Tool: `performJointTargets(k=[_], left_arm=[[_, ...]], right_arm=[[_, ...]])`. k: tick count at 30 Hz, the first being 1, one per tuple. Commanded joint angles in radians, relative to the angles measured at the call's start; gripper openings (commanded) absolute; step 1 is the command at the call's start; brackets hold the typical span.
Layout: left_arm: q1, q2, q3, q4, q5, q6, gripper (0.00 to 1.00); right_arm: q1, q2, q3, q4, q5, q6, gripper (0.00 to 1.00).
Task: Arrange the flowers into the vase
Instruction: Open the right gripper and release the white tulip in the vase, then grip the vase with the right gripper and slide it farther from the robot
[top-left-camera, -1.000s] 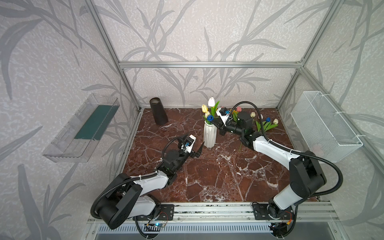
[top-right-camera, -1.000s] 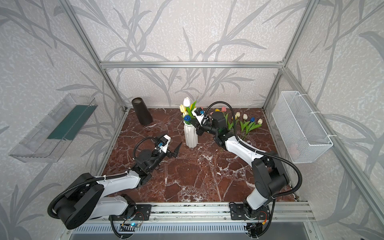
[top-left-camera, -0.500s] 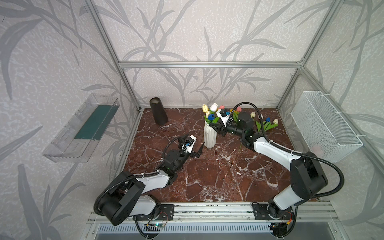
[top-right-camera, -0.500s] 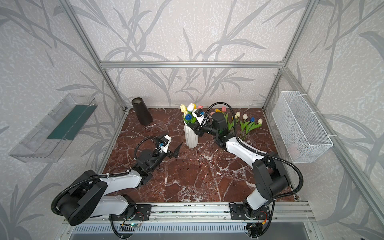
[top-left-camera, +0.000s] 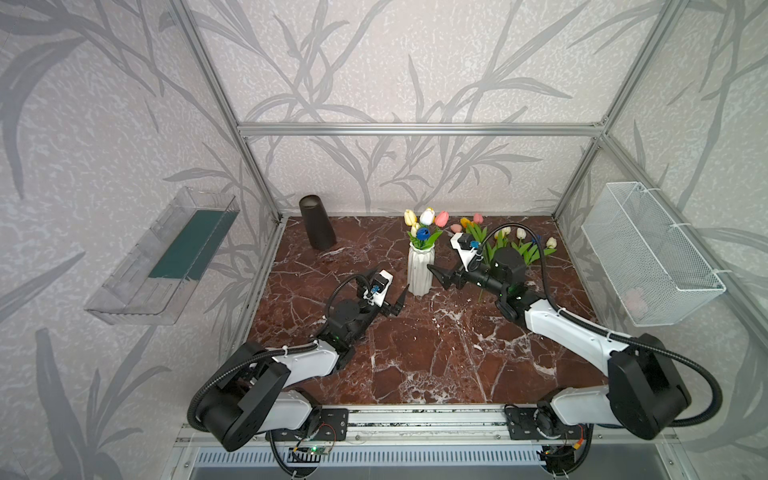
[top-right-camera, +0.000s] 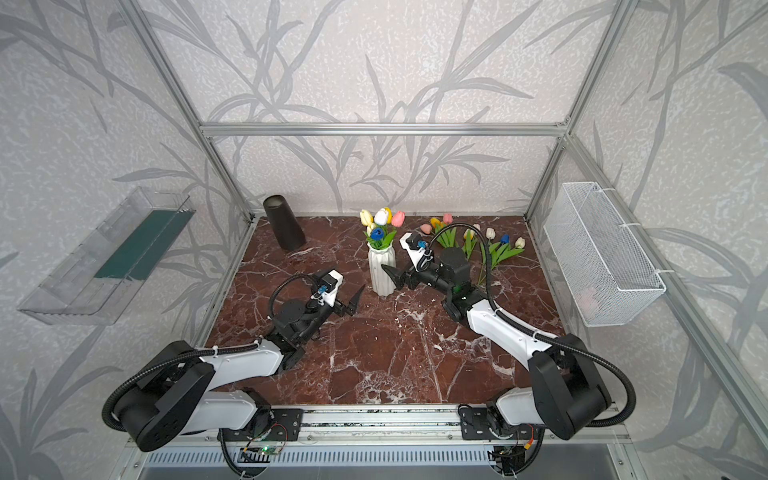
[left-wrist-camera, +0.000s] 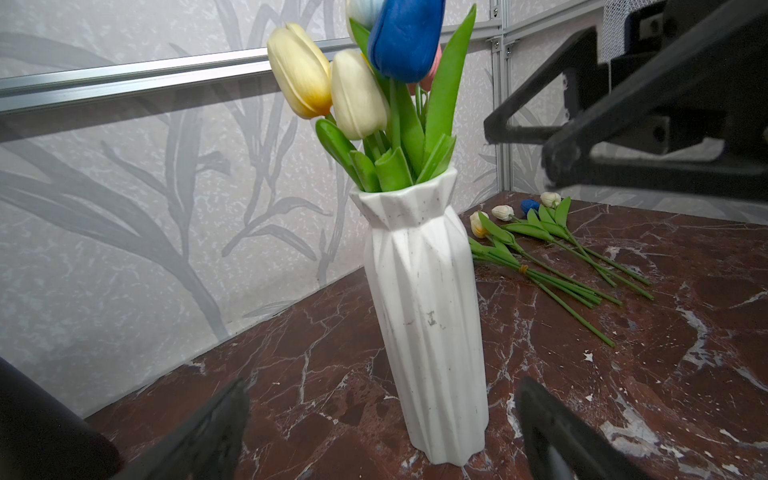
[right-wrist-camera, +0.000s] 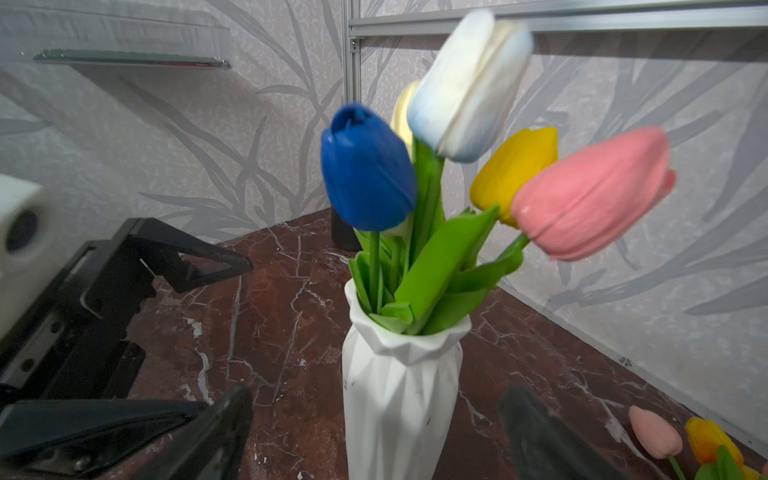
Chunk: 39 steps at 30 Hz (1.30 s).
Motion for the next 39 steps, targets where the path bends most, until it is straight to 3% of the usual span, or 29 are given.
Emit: performJointTargets(k=[1,4,11,13,17,21,23,33,39], left_arm=[[0.005,-0.009,0.002,0.033,-0.003,-0.006,1.00],[0.005,-0.022,0.002,0.025,-0.002,-0.007,0.99],[0.005,-0.072,-0.008,-0.022,-0.017,-0.003,0.99],[0.006,-0.081,-0.016,-0.022,-0.022,-0.001,1.00],[0.007,-0.091,-0.027,-0.019,-0.034,0.000,0.99],[0.008,-0.089,-0.028,-0.020,-0.049,0.006,0.99],[0.008,-0.094,-0.030,-0.019,-0.059,0.006,0.99],[0.029,-0.192,-0.045,-0.128,-0.166,0.010,1.00],[0.094,-0.177,-0.039,-0.152,-0.212,-0.021,1.00]], right_arm=[[0.000,0.082,-0.008,0.140,-0.032,0.047,0.99],[0.010,0.171,-0.005,0.263,-0.012,0.047,0.99],[0.039,0.372,0.072,0.360,0.060,-0.020,0.99],[0.039,0.420,0.079,0.427,0.065,-0.034,0.93],[0.039,0.505,0.112,0.544,0.088,-0.080,0.69],[0.010,0.627,0.249,0.555,0.097,-0.096,0.46],[-0.010,0.696,0.336,0.560,0.098,-0.095,0.43],[-0.125,1.047,0.921,0.375,0.088,-0.090,0.42],[-0.145,1.117,1.056,0.302,0.042,-0.080,0.50]])
